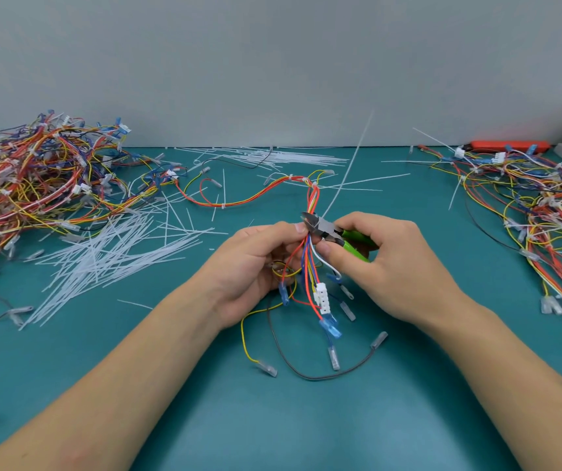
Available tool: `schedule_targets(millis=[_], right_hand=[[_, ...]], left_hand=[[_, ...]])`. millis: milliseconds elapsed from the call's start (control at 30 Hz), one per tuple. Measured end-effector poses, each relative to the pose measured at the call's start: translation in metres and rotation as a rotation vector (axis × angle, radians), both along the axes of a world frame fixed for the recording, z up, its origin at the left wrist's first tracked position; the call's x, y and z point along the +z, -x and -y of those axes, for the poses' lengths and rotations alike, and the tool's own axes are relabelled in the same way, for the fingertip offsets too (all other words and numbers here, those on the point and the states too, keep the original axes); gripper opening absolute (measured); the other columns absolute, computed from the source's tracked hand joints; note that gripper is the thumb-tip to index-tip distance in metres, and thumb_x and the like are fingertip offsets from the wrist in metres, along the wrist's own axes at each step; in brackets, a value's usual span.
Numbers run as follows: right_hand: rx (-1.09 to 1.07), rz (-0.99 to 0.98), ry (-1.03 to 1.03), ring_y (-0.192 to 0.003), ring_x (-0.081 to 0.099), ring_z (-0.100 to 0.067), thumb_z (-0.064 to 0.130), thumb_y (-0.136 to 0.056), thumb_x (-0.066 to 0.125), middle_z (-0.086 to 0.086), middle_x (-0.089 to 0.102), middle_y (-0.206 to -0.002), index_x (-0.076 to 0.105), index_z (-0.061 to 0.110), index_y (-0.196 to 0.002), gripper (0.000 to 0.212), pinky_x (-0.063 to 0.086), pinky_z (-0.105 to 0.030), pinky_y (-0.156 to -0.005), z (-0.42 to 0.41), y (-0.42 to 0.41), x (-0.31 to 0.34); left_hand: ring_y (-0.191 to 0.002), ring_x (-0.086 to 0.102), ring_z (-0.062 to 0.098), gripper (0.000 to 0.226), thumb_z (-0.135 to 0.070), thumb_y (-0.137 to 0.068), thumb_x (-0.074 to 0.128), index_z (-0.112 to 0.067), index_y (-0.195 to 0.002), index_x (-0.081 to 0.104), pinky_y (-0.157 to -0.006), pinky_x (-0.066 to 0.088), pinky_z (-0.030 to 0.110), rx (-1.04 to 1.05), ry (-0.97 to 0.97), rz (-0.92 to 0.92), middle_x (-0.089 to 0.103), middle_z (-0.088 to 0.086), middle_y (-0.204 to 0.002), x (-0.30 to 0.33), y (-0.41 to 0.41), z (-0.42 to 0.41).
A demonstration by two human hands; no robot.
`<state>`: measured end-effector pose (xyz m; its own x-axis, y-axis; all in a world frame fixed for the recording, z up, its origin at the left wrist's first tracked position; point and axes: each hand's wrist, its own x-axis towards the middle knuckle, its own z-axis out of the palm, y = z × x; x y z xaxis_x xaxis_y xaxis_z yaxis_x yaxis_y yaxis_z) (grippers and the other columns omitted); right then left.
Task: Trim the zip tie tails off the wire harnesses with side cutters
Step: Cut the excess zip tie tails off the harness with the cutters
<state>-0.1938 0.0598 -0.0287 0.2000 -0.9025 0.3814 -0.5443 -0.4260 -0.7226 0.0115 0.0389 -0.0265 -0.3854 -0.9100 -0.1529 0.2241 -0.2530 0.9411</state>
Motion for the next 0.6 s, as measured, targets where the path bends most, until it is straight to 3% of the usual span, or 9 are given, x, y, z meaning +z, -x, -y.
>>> schedule_targets(millis=[200, 300, 433, 600], right_hand=[[0.025, 0.006, -0.026, -0.057, 0.040, -0.009, 0.044, -0.096, 0.072, 0.005, 0.053, -0.063, 0.072, 0.029, -0.089, 0.016, 0.031, -0.019, -0.053, 0.0018, 0.0019, -0.0002], [0.047, 0.020, -0.042, -0.056, 0.036, -0.008, 0.045, -0.096, 0.071, 0.000, 0.048, -0.061, 0.071, 0.028, -0.086, 0.020, 0.028, -0.020, -0.052, 0.0012, 0.0019, 0.0010], [0.027, -0.006, -0.059, -0.058, 0.034, -0.009, 0.049, -0.095, 0.070, -0.003, 0.046, -0.063, 0.070, 0.027, -0.084, 0.025, 0.029, -0.035, -0.056, 0.0032, 0.0031, 0.0038], [0.013, -0.015, -0.070, -0.058, 0.034, -0.010, 0.048, -0.097, 0.069, -0.004, 0.045, -0.064, 0.069, 0.020, -0.087, 0.029, 0.028, -0.030, -0.055, 0.0025, 0.0022, 0.0015]], left_hand=[[-0.068, 0.051, 0.018, 0.017, -0.028, -0.083, 0.070, -0.014, -0.082, 0.079, -0.071, 0.037, 0.035, -0.013, 0.007, 0.000, 0.058, 0.007, -0.079, -0.0005, -0.0003, 0.0004], [-0.065, 0.052, 0.016, 0.018, -0.029, -0.083, 0.069, -0.015, -0.080, 0.080, -0.069, 0.039, 0.033, -0.018, 0.013, 0.010, 0.059, 0.005, -0.077, -0.0007, -0.0007, 0.0002], [-0.063, 0.055, 0.015, 0.016, -0.028, -0.082, 0.070, -0.014, -0.083, 0.077, -0.067, 0.040, 0.033, -0.007, 0.011, 0.001, 0.060, 0.005, -0.075, -0.0018, -0.0009, 0.0015], [-0.065, 0.056, 0.015, 0.022, -0.032, -0.079, 0.075, -0.012, -0.090, 0.076, -0.070, 0.039, 0.035, -0.010, 0.017, 0.017, 0.064, 0.003, -0.076, -0.0025, -0.0018, 0.0018]])
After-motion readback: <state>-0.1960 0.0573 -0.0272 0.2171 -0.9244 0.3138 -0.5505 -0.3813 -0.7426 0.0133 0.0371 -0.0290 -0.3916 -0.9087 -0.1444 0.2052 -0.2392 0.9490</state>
